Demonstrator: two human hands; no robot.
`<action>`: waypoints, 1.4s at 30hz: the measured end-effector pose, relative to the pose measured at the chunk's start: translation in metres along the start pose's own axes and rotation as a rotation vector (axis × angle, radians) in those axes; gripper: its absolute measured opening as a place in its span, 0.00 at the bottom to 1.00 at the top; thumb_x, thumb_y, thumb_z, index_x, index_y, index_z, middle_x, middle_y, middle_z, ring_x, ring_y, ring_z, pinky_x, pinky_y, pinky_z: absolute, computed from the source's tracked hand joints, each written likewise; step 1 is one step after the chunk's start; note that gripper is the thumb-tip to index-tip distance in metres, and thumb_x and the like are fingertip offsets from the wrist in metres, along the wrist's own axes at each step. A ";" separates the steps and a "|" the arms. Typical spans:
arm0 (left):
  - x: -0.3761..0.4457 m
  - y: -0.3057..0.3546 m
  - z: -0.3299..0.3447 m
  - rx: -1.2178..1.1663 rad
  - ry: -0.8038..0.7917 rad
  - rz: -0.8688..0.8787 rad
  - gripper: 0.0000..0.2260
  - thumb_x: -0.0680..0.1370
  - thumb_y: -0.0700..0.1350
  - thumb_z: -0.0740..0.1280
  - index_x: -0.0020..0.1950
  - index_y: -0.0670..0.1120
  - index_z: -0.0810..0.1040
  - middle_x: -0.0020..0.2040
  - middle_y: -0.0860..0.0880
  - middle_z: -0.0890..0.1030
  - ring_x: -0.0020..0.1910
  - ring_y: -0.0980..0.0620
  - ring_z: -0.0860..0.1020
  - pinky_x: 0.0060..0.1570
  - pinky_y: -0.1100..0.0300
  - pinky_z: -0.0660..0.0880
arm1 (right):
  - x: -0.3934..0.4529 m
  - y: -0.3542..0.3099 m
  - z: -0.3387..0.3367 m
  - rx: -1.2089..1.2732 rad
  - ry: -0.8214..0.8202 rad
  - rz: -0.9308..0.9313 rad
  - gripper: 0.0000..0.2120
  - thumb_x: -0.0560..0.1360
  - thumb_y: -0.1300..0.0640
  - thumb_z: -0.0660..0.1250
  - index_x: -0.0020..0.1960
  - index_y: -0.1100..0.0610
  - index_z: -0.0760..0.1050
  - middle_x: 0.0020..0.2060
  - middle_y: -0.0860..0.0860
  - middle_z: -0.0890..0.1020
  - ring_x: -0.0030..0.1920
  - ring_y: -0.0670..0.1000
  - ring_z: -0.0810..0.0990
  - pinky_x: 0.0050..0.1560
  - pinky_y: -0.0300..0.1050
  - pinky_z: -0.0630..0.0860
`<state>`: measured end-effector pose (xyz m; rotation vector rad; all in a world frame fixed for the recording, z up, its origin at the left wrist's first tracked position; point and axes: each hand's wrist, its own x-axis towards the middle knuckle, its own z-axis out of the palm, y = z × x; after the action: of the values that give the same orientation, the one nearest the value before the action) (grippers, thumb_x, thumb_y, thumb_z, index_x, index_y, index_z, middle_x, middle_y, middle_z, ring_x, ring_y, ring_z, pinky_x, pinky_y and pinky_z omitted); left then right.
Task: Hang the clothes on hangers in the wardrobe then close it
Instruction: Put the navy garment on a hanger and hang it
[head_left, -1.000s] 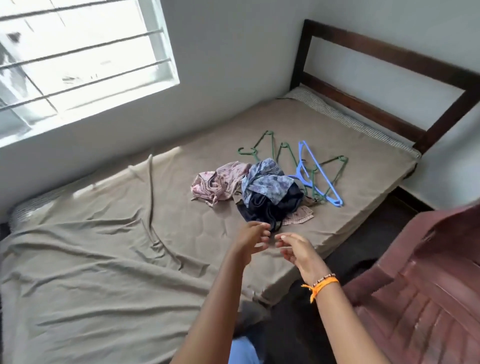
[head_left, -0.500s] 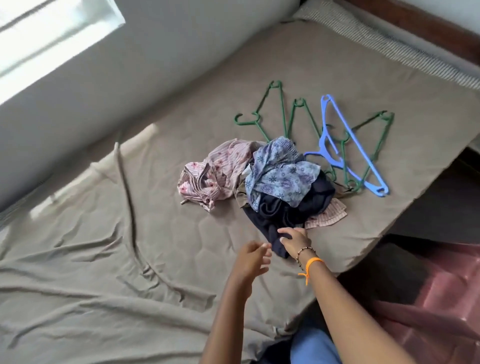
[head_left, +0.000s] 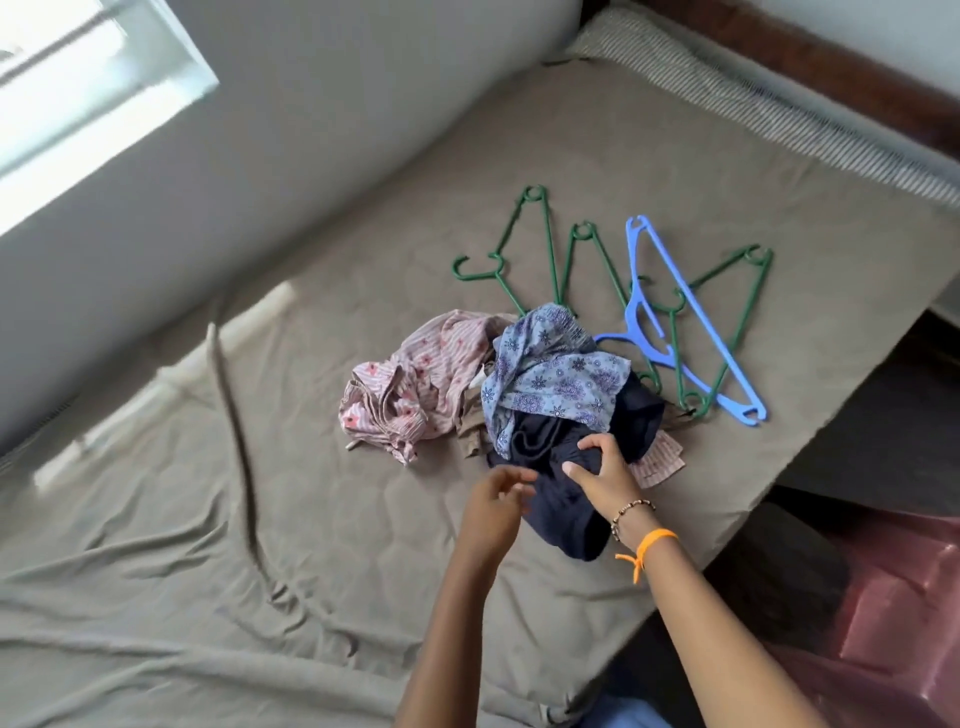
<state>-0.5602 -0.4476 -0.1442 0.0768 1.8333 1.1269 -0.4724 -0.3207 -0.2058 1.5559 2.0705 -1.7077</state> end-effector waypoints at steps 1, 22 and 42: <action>-0.001 0.013 0.002 0.004 -0.017 0.044 0.14 0.78 0.29 0.55 0.44 0.45 0.76 0.38 0.49 0.75 0.35 0.56 0.71 0.32 0.74 0.68 | -0.005 -0.011 -0.008 -0.032 -0.028 -0.033 0.13 0.74 0.63 0.68 0.55 0.56 0.68 0.52 0.50 0.73 0.53 0.51 0.72 0.51 0.42 0.66; -0.110 0.291 -0.017 0.128 0.230 0.737 0.31 0.65 0.47 0.78 0.64 0.54 0.69 0.63 0.44 0.70 0.62 0.43 0.71 0.64 0.49 0.70 | -0.201 -0.346 -0.246 -0.848 0.434 -1.193 0.26 0.69 0.71 0.57 0.43 0.38 0.77 0.39 0.43 0.80 0.40 0.49 0.70 0.51 0.48 0.68; -0.224 0.438 0.014 0.163 0.543 1.086 0.19 0.64 0.46 0.78 0.50 0.46 0.76 0.44 0.51 0.78 0.44 0.50 0.76 0.43 0.59 0.71 | -0.242 -0.410 -0.363 -0.479 0.167 -0.752 0.22 0.77 0.62 0.62 0.71 0.56 0.68 0.64 0.55 0.76 0.59 0.51 0.77 0.53 0.34 0.73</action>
<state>-0.5974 -0.2958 0.3222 1.0524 2.4292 1.8363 -0.4445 -0.1590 0.3700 0.8453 3.1030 -1.0466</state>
